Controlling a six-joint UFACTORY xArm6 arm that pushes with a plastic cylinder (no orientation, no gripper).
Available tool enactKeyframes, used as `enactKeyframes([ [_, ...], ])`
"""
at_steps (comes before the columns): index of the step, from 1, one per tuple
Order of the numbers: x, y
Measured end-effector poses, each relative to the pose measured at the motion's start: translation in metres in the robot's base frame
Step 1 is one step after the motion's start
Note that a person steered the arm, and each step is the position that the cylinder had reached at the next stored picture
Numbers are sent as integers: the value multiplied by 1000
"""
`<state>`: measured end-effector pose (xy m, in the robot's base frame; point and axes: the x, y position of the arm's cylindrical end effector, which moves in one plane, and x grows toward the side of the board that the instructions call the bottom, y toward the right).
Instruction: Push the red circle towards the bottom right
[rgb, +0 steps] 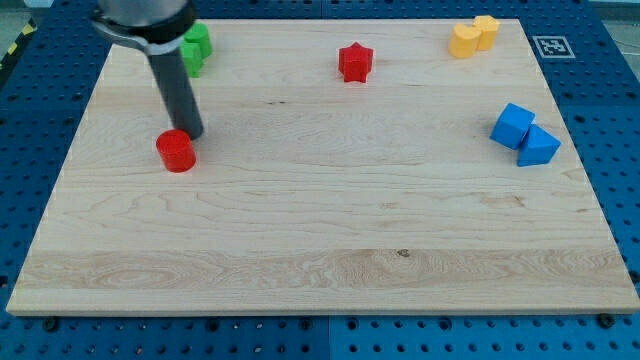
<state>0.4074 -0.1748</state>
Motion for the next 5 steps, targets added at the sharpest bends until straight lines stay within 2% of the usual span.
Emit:
enactKeyframes([
  [1,-3,-27],
  [2,20,-36],
  [3,31,10],
  [5,58,18],
])
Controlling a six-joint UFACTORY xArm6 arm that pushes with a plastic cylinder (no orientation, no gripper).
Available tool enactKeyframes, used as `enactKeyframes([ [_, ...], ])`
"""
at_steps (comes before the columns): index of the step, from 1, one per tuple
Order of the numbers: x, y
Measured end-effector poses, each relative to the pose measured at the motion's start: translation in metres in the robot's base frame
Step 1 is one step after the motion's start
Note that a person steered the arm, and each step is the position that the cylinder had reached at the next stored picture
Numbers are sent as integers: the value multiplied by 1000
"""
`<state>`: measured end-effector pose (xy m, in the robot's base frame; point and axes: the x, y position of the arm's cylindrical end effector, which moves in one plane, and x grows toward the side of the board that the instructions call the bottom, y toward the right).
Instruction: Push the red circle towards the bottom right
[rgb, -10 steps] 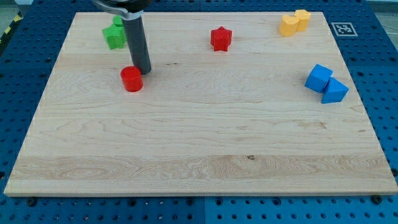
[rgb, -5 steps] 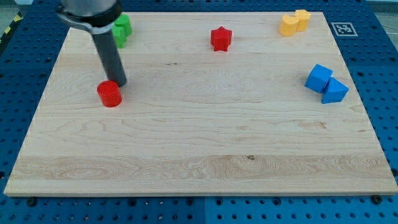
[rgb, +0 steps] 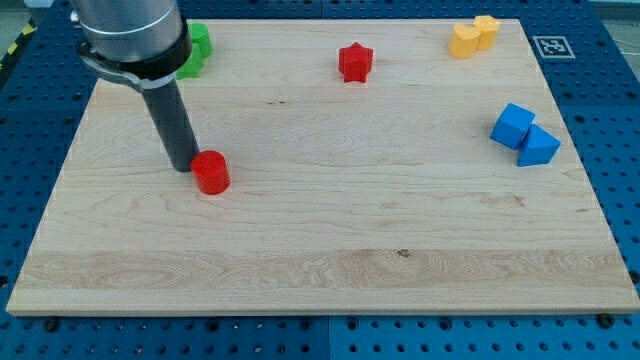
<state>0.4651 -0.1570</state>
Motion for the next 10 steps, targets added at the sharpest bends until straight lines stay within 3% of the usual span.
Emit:
enactKeyframes([
  [1,22,2],
  [3,22,42],
  [6,27,134],
  [10,72,178],
])
